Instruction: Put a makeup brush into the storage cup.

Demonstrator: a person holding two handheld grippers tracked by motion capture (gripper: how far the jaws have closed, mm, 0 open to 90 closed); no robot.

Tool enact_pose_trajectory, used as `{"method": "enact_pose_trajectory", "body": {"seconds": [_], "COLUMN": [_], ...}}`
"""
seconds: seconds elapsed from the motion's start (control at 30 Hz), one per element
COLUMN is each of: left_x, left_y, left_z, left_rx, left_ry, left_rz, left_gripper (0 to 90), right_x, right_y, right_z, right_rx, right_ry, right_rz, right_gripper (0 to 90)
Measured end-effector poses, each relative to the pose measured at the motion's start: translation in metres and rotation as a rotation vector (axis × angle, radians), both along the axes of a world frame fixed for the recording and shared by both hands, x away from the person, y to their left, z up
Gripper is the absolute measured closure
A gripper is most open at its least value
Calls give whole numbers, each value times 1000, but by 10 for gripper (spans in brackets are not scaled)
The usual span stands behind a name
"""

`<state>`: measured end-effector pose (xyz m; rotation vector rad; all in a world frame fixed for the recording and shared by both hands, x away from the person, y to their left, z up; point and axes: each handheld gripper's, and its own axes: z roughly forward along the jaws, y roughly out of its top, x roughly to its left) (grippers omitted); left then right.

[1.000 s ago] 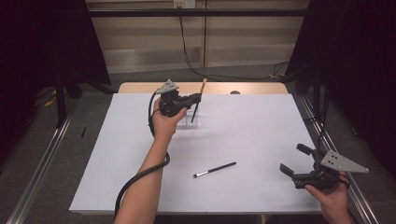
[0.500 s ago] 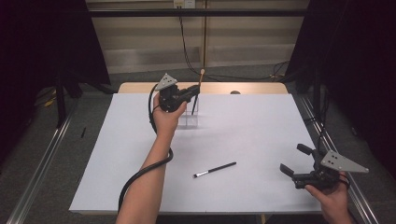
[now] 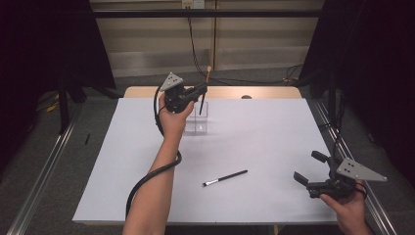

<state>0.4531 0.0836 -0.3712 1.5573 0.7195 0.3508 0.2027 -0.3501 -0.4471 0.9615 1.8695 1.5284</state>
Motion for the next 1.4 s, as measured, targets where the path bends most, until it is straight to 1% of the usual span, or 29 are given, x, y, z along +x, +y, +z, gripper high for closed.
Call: {"method": "enact_pose_trajectory", "body": {"seconds": [0.2,0.27,0.37,0.43,0.53,0.63,0.73,0.77,0.8,0.87,0.9,1.0,1.03,1.07,1.13,1.23,1.3,1.37,1.4], "left_x": [4,5,7,8,8,10,11,12,12,13,13,15,15,15,16,17,17,18,18], "left_y": [1,2,2,2,2,2,1,2,1,0,0,-2,-2,-2,-3,-4,-5,-5,-6], "left_z": [1,2,3,2,1,0,-1,-2,-2,-3,-4,-6,-6,-7,-9,-12,-13,-14,-14], "left_rx": [-8,-2,-12,-5,-18,-9,-16,-10,-15,-13,-21,-19,-11,-15,-4,-4,-12,-3,-5], "left_ry": [-2,-6,-8,-12,-9,-10,-5,-6,-4,-3,-3,-6,-7,-4,-4,-3,-4,-8,-3], "left_rz": [16,20,29,35,43,46,48,50,50,55,56,59,60,62,70,74,72,72,72], "left_gripper": [836,836,836,836,836,836,836,836,836,836,836,836,836,836,836,836,836,836,836], "right_x": [0,0,0,-1,-1,-1,-1,0,0,0,0,0,0,0,0,-1,-1,-1,-1], "right_y": [-1,-1,-1,-1,-1,-1,-1,-1,-1,-1,-1,-1,-1,-1,-2,-2,-3,-3,-3], "right_z": [0,0,0,0,0,0,-1,-1,-1,-1,-1,-1,-1,-1,-1,-1,-1,-1,-1], "right_rx": [1,2,0,2,0,3,1,0,-1,-1,0,0,0,0,2,3,3,3,3], "right_ry": [2,4,1,2,0,4,3,1,1,4,2,4,4,2,3,3,0,2,2], "right_rz": [-4,-5,-3,-4,-3,-4,-1,-2,-1,-1,-1,0,-2,-1,-3,-5,-6,-7,-6], "right_gripper": [0,0,0,0,0,0,0,0,0,0,0,0,0,0,0,0,0,0,0]}}
